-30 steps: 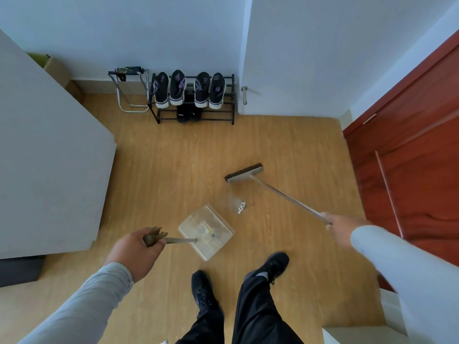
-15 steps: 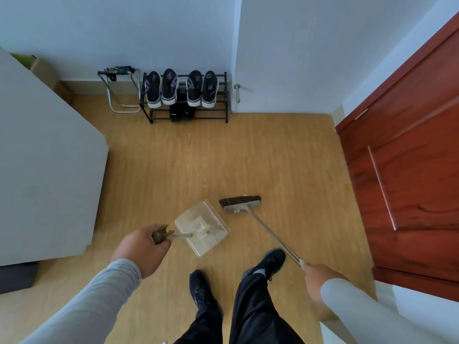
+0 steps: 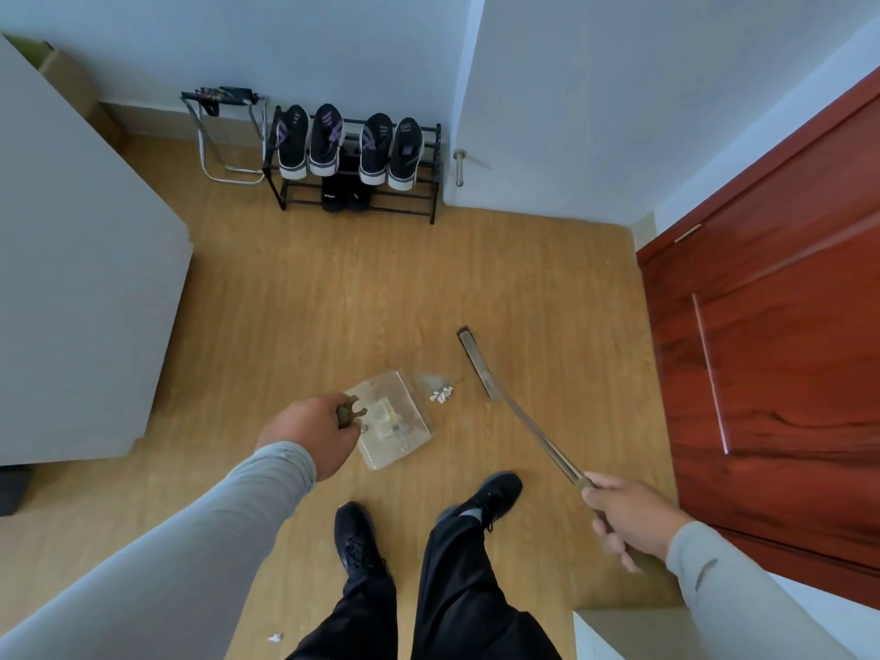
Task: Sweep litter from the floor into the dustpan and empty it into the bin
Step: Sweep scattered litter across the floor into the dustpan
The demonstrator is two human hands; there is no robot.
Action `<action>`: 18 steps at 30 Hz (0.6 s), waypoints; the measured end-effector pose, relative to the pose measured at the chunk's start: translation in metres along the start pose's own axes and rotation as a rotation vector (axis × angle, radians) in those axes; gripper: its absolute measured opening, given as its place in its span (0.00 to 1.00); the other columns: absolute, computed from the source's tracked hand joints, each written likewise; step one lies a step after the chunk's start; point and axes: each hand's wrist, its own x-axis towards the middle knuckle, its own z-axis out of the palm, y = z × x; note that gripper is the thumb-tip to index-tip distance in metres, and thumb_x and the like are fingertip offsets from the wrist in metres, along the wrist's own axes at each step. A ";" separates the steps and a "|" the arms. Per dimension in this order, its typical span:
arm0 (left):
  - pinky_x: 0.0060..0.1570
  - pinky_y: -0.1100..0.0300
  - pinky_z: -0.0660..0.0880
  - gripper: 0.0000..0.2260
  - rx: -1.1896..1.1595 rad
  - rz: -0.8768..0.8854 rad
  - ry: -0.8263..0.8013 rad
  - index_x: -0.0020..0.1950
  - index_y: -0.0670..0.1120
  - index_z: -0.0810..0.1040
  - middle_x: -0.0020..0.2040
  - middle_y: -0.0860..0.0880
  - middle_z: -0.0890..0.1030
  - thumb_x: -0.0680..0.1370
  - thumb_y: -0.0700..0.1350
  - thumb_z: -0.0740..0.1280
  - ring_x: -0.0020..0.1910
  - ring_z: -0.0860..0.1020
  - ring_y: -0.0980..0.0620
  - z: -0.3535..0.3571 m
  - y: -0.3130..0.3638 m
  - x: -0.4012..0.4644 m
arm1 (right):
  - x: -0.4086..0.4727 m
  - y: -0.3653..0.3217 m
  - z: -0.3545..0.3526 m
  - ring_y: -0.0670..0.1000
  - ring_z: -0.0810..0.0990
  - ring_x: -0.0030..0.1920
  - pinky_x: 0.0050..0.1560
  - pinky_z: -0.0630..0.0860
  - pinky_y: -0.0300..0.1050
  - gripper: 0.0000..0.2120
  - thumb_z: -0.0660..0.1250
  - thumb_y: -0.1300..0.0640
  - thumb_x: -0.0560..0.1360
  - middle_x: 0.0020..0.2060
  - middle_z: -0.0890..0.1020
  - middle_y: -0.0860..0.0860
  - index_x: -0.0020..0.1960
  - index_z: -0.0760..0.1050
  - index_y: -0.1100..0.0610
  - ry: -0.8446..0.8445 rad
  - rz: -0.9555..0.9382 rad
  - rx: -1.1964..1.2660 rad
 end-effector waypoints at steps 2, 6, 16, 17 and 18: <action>0.35 0.60 0.77 0.16 0.006 0.004 -0.015 0.66 0.61 0.75 0.42 0.58 0.80 0.78 0.58 0.61 0.38 0.80 0.54 0.006 0.007 0.004 | 0.001 -0.003 0.003 0.49 0.71 0.23 0.20 0.69 0.39 0.25 0.59 0.56 0.82 0.33 0.76 0.54 0.79 0.62 0.48 0.038 -0.003 -0.095; 0.32 0.62 0.74 0.16 0.035 -0.001 0.016 0.66 0.62 0.74 0.40 0.59 0.79 0.78 0.57 0.60 0.36 0.79 0.55 0.012 0.009 0.012 | 0.019 -0.009 0.039 0.49 0.76 0.31 0.20 0.70 0.37 0.28 0.55 0.58 0.82 0.49 0.78 0.51 0.81 0.56 0.50 0.049 -0.024 -0.319; 0.31 0.61 0.73 0.15 0.085 -0.006 0.016 0.65 0.59 0.74 0.39 0.58 0.79 0.80 0.57 0.59 0.36 0.79 0.55 0.011 0.004 0.020 | 0.000 -0.027 0.072 0.47 0.66 0.21 0.21 0.67 0.38 0.23 0.58 0.55 0.83 0.30 0.70 0.52 0.78 0.63 0.51 -0.244 0.050 -0.124; 0.30 0.61 0.73 0.15 0.081 -0.003 0.017 0.65 0.59 0.74 0.39 0.58 0.79 0.80 0.57 0.59 0.36 0.79 0.55 0.011 0.004 0.020 | -0.007 -0.026 0.055 0.47 0.66 0.21 0.20 0.68 0.39 0.23 0.59 0.53 0.83 0.28 0.71 0.52 0.77 0.64 0.50 -0.251 0.022 -0.110; 0.30 0.61 0.73 0.15 0.078 -0.003 0.019 0.65 0.59 0.74 0.39 0.58 0.79 0.80 0.57 0.59 0.35 0.78 0.55 0.010 0.003 0.019 | -0.014 -0.025 0.040 0.47 0.67 0.22 0.20 0.69 0.40 0.23 0.61 0.53 0.83 0.28 0.73 0.52 0.77 0.64 0.48 -0.249 0.002 -0.122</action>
